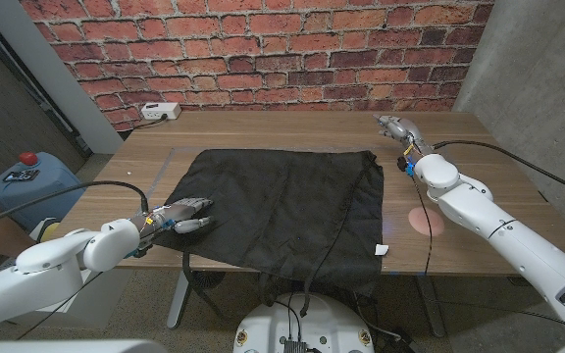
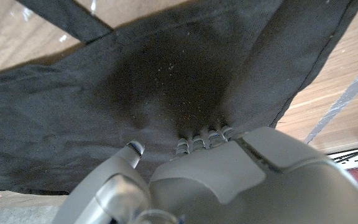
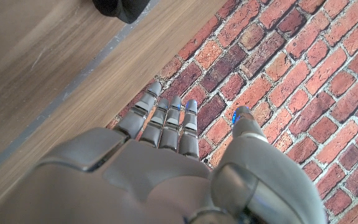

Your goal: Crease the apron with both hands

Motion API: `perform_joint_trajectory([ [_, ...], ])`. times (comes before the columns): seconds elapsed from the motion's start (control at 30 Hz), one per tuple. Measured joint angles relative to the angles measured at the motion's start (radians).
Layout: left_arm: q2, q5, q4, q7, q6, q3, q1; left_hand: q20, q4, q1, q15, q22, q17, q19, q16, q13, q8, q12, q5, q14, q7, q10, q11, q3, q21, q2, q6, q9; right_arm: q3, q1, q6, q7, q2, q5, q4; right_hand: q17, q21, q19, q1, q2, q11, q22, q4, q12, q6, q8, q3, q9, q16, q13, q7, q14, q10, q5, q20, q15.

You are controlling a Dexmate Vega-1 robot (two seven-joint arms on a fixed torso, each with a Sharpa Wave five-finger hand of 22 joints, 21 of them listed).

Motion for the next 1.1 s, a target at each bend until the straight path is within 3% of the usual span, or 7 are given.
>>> perform_joint_trajectory([
  [0.4,0.023,-0.042,-0.003,0.030,0.001,0.008,0.002,0.000,0.000,-0.016,0.000,0.000,0.000,0.000,0.000,0.000,0.005,0.004,0.000,0.000,0.000,0.000,0.000,0.000,0.005,0.006,0.011,0.000,-0.016,0.008,-0.071,-0.010,-0.035,-0.018,-0.075,-0.005,0.000,0.015,0.055,-0.045,0.012,0.000,-0.016,0.020,0.046,0.012,-0.002,0.000,0.000,0.008,0.011,0.042,0.059,0.000,0.023,0.019],
  [0.43,0.038,-0.046,-0.003,0.033,0.001,0.019,-0.002,0.000,0.000,-0.018,0.000,0.000,0.000,0.000,0.000,0.000,0.005,0.004,0.000,0.000,0.000,0.000,0.000,0.000,0.005,0.008,0.011,0.000,-0.019,0.011,-0.132,-0.016,-0.039,-0.038,-0.084,-0.006,0.000,0.018,0.061,-0.050,0.015,0.000,-0.018,0.023,0.050,0.012,-0.004,0.000,0.000,0.010,0.015,0.047,0.065,0.000,0.029,0.022],
  [0.63,0.056,-0.062,-0.003,0.046,0.002,0.032,-0.009,0.000,-0.002,-0.023,0.000,0.000,0.000,0.000,0.000,0.000,0.005,0.004,0.000,0.000,0.005,0.000,0.000,0.002,0.005,0.007,0.016,0.000,-0.038,0.028,-0.208,-0.017,-0.055,-0.067,-0.118,-0.003,0.000,0.032,0.083,-0.072,0.011,0.000,-0.018,0.052,0.065,0.012,-0.004,0.000,0.008,0.024,0.022,0.094,0.124,0.000,0.043,0.018],
  [1.1,0.095,-0.097,-0.006,0.077,0.003,0.049,-0.013,0.000,-0.007,-0.037,0.000,0.000,-0.005,0.000,0.000,0.000,0.005,0.008,0.000,0.000,0.000,0.000,0.000,0.007,0.005,0.008,0.029,0.000,-0.086,0.072,-0.369,-0.007,-0.084,-0.133,-0.184,0.002,0.000,0.037,0.108,-0.084,0.011,0.000,-0.011,0.085,0.100,0.012,-0.011,0.005,0.019,0.045,0.029,0.154,0.185,0.000,0.048,0.011],
])
